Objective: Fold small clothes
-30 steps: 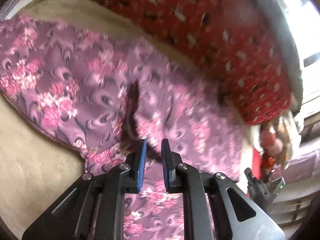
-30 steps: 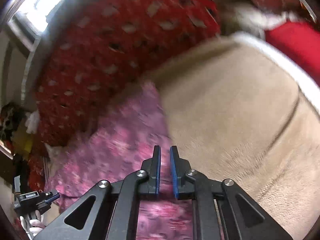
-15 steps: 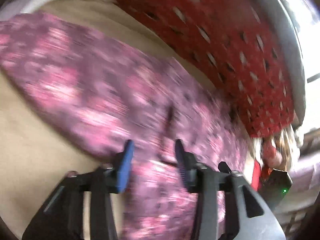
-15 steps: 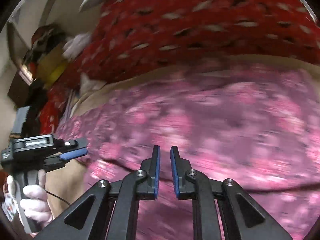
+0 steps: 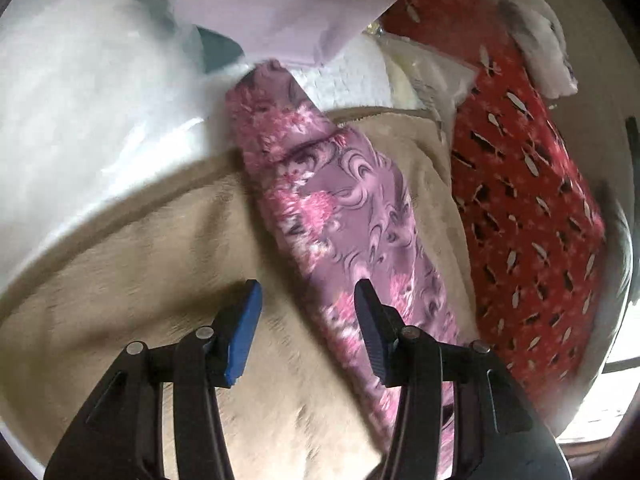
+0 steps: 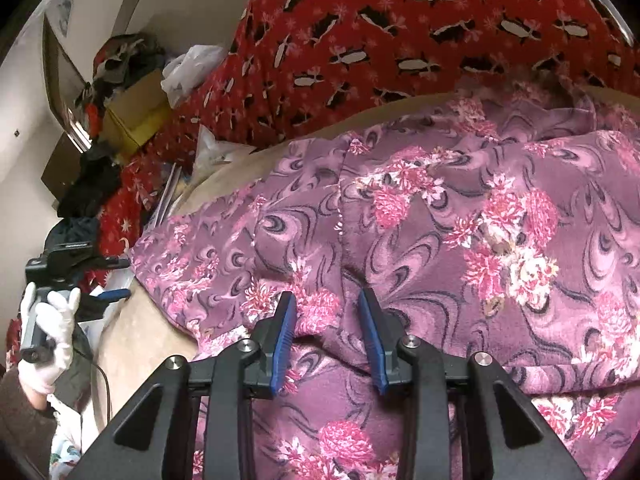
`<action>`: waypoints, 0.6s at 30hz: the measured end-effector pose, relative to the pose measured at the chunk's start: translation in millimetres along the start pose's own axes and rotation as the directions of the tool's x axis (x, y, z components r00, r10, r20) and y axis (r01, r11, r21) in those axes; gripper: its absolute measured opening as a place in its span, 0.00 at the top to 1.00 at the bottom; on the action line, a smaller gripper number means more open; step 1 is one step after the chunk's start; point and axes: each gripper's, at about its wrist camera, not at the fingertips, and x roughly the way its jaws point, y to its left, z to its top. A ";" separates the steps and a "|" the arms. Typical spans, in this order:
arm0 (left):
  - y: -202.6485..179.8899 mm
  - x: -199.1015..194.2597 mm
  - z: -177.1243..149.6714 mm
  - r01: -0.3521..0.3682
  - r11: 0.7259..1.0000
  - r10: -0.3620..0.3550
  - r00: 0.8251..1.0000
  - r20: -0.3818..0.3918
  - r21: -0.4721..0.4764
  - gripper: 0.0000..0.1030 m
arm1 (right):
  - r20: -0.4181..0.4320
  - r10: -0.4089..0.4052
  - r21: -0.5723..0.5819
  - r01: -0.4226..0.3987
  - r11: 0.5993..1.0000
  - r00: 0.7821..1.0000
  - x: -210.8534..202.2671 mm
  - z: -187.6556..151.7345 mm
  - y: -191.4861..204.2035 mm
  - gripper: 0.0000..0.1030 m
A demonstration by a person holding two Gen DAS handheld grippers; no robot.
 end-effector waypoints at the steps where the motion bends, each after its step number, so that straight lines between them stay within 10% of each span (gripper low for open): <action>1: -0.9 5.7 4.5 -0.005 1.000 0.005 1.000 0.014 0.006 0.56 | 0.002 -0.003 -0.004 0.003 1.000 1.000 0.2 -0.5 1.1 0.66; 3: -4.1 7.7 9.1 -0.025 1.000 0.026 0.998 0.055 -0.004 0.64 | 0.002 0.000 -0.001 0.000 1.000 1.000 -0.1 0.0 -0.6 0.66; 5: -1.9 11.5 14.1 0.000 1.000 0.001 0.998 0.062 -0.023 0.98 | 0.004 0.008 0.004 -0.008 1.000 1.000 -1.0 0.2 -1.7 0.66; 18: -108.9 -41.0 -56.6 0.083 0.960 -0.110 0.990 0.088 0.268 0.97 | -0.056 0.007 0.023 -0.006 1.000 0.998 -7.9 7.8 -3.0 0.67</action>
